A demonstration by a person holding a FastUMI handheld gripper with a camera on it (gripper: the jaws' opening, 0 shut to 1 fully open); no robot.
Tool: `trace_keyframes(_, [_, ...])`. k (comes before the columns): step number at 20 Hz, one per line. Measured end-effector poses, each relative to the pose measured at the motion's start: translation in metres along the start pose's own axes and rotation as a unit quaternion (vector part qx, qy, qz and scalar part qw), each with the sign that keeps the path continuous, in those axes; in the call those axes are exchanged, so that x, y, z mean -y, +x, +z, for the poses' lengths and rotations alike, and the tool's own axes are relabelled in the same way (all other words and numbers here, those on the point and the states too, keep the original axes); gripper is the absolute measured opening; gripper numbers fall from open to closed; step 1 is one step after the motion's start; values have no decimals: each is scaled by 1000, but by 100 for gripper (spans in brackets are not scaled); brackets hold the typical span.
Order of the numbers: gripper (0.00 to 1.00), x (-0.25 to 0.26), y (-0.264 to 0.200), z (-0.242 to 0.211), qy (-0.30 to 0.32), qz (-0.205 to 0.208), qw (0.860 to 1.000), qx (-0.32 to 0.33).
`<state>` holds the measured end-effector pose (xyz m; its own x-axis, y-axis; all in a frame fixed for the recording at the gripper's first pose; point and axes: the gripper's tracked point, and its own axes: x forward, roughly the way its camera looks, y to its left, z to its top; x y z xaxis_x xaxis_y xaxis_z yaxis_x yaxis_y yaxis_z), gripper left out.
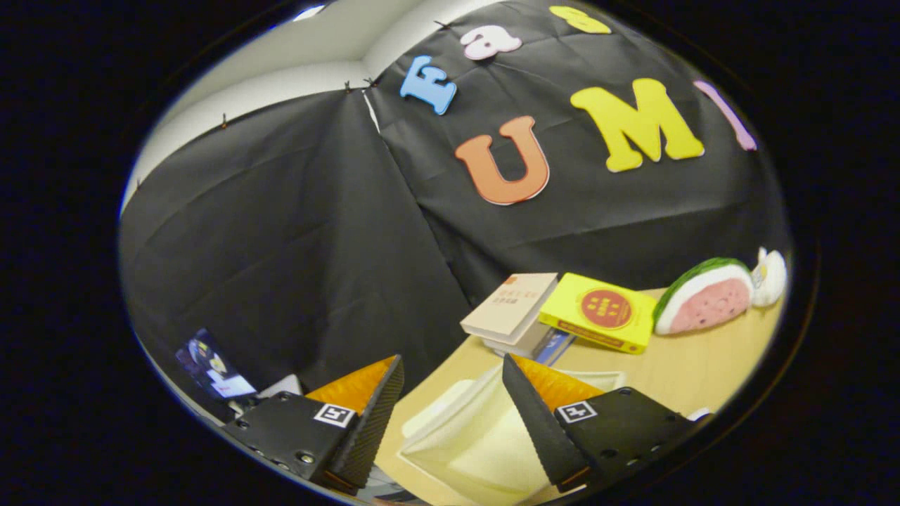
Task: Open the storage box then place both shoes into the box .Put the left shoe in first, then the right shoe, with the right side of both shoes facing outward in a uniform manner.
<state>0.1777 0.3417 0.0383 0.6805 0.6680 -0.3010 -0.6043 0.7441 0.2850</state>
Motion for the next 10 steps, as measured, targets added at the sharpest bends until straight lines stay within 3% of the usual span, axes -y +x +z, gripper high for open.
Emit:
trace_keyframes(4, [96,53,-52,-18,-45,-70,997,-1])
trace_keyframes(8, [96,132,-107,-48,-86,-189,978,-17])
trace_keyframes(10, [96,158,-127,-77,-102,-207,972,-52])
